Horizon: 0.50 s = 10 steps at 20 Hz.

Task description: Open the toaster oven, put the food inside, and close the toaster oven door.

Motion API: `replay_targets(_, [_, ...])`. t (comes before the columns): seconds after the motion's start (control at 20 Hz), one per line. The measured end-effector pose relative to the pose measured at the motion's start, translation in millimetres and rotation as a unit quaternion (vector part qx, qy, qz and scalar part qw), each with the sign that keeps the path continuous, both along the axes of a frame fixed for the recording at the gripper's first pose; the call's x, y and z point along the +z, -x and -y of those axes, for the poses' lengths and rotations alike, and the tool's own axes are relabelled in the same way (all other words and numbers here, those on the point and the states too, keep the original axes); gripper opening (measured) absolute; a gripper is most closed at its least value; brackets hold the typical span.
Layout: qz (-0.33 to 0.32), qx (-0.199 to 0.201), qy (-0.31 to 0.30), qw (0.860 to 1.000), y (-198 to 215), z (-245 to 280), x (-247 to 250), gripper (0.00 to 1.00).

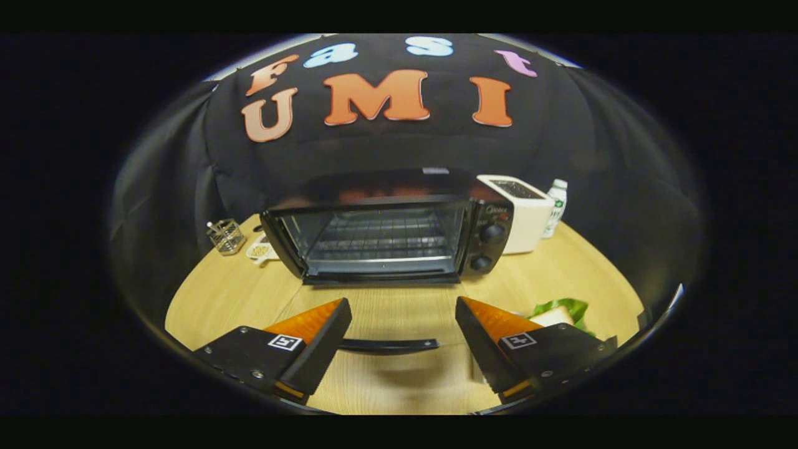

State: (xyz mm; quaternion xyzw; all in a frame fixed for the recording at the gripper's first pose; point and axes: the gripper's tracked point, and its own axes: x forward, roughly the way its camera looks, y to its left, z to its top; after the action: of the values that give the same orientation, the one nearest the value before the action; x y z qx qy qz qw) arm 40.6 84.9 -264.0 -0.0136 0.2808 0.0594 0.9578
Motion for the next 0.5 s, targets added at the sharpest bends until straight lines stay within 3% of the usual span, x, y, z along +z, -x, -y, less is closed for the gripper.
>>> replay_targets(0.25, [0.039,-0.020,0.018,0.999,-8,65,37,1.00])
replay_targets(0.5, [-0.016,-0.046,0.009,0.999,12,150,16,0.99])
